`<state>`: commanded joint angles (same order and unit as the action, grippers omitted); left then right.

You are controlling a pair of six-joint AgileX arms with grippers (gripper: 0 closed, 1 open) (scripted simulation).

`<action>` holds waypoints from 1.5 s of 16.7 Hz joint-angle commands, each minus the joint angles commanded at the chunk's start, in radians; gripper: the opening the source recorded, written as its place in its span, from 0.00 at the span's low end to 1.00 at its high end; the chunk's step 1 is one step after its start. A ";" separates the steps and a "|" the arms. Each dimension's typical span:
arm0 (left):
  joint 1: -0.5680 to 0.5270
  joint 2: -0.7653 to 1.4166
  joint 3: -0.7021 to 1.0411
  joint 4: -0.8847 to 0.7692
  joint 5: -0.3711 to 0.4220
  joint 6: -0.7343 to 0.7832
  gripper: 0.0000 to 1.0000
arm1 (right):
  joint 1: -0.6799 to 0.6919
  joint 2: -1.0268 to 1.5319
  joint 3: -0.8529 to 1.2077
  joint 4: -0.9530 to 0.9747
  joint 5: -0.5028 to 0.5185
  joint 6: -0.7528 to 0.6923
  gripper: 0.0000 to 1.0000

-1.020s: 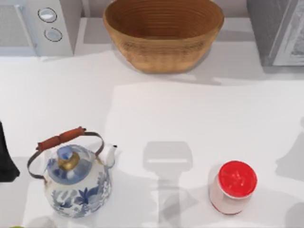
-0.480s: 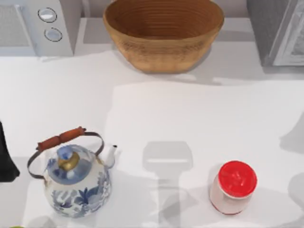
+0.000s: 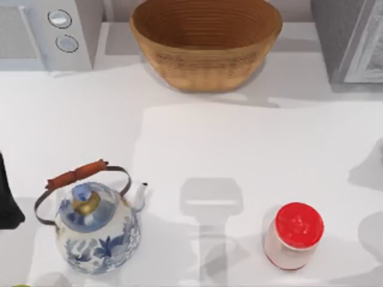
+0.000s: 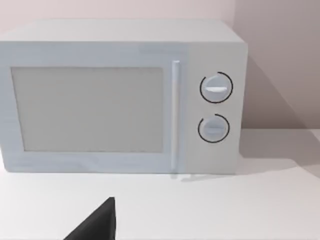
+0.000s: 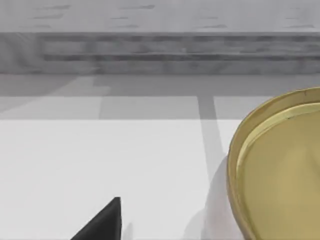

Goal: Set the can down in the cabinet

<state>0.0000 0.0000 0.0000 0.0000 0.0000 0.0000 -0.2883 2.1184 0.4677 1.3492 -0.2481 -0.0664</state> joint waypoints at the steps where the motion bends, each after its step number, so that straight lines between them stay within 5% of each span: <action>1: 0.000 0.000 0.000 0.000 0.000 0.000 1.00 | 0.000 0.000 0.000 0.000 0.000 0.000 0.77; 11: 0.000 0.000 0.000 0.000 0.000 0.000 1.00 | 0.000 0.000 0.000 0.000 0.000 0.000 0.02; 25: 0.000 0.000 0.000 0.000 0.000 0.000 1.00 | -0.009 -0.053 0.016 -0.102 -0.012 -0.010 0.00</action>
<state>0.0000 0.0000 0.0000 0.0000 0.0000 0.0000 -0.2973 2.0658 0.4839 1.2475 -0.2600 -0.0767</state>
